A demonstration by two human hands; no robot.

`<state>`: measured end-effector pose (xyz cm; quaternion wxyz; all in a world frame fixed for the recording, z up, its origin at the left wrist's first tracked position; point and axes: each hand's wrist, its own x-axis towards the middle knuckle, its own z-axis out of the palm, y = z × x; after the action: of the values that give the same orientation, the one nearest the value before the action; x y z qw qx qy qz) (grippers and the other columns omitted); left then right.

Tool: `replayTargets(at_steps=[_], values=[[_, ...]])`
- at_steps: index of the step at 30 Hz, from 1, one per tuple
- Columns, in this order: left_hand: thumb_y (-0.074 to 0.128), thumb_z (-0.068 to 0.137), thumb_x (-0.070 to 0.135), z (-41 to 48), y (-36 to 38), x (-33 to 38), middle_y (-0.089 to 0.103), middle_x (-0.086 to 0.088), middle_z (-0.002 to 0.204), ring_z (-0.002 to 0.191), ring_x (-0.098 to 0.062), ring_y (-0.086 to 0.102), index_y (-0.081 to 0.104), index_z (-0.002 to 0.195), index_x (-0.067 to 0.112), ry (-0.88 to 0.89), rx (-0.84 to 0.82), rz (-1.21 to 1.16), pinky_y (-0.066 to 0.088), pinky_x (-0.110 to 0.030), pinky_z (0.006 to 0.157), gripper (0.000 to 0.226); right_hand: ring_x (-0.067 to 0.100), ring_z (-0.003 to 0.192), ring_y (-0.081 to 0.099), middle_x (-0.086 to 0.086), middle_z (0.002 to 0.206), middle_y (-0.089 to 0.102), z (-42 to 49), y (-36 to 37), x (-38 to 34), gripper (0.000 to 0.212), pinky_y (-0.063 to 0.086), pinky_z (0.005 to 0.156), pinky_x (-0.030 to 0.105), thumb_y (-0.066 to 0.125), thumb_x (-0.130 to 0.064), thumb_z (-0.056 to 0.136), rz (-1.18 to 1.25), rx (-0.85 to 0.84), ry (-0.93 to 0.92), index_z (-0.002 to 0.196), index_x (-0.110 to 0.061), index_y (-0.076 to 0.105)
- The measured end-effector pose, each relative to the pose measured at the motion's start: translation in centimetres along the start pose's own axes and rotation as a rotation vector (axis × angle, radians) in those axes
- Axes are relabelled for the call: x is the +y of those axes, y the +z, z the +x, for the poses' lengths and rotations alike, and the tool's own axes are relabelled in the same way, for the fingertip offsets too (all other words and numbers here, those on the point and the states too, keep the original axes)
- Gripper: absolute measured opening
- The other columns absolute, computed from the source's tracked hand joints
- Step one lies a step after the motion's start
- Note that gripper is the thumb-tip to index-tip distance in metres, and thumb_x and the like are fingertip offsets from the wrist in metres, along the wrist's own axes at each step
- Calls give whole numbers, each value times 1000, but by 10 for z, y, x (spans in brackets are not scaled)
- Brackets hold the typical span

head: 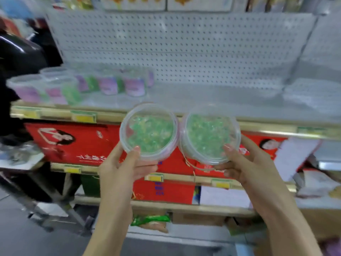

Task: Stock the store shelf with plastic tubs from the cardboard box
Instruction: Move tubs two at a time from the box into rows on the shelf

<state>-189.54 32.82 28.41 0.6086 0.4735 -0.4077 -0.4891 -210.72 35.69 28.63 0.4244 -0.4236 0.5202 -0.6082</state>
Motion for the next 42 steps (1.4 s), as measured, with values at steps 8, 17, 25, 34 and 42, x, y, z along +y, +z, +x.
replayTargets(at_steps=[8, 17, 25, 34, 42], values=[[54, 92, 18, 75, 0, 25, 73, -15, 75, 67, -26, 71, 62, 100, 26, 19, 29, 27, 56, -26, 61, 14, 13, 54, 65, 5, 70, 71, 89, 33, -16, 31, 47, 45, 18, 60, -12, 87, -7, -127, -28, 117, -22, 60], [55, 91, 15, 156, 7, 26, 72, -16, 71, 64, -23, 71, 55, 81, 31, -28, 84, 2, 58, -32, 65, 19, 18, 67, 68, 1, 79, 74, 176, 57, -12, 32, 50, 53, 18, 58, -17, 90, -55, -243, -14, 118, -32, 58], [54, 90, 16, 236, -13, 30, 70, -14, 60, 50, -19, 68, 58, 85, 19, -60, 89, 37, 56, -23, 54, 7, 20, 67, 70, 10, 84, 73, 234, 96, -8, 50, 51, 53, 18, 57, -15, 91, -58, -234, 54, 139, -21, 45], [59, 86, 21, 323, -71, 32, 70, -14, 62, 47, -18, 65, 61, 94, 13, -142, 2, 181, 55, -26, 56, 11, 18, 60, 65, 10, 67, 64, 288, 145, 2, 44, 51, 53, 20, 57, -15, 92, -300, -192, 130, 134, -26, 50], [59, 87, 36, 373, -97, 39, 61, -3, 48, 40, -12, 53, 63, 112, 17, -124, -131, 479, 54, -34, 65, 31, 13, 59, 57, 1, 73, 64, 301, 158, -7, 23, 45, 58, 24, 55, -37, 91, -725, -48, -10, 108, -30, 68]])
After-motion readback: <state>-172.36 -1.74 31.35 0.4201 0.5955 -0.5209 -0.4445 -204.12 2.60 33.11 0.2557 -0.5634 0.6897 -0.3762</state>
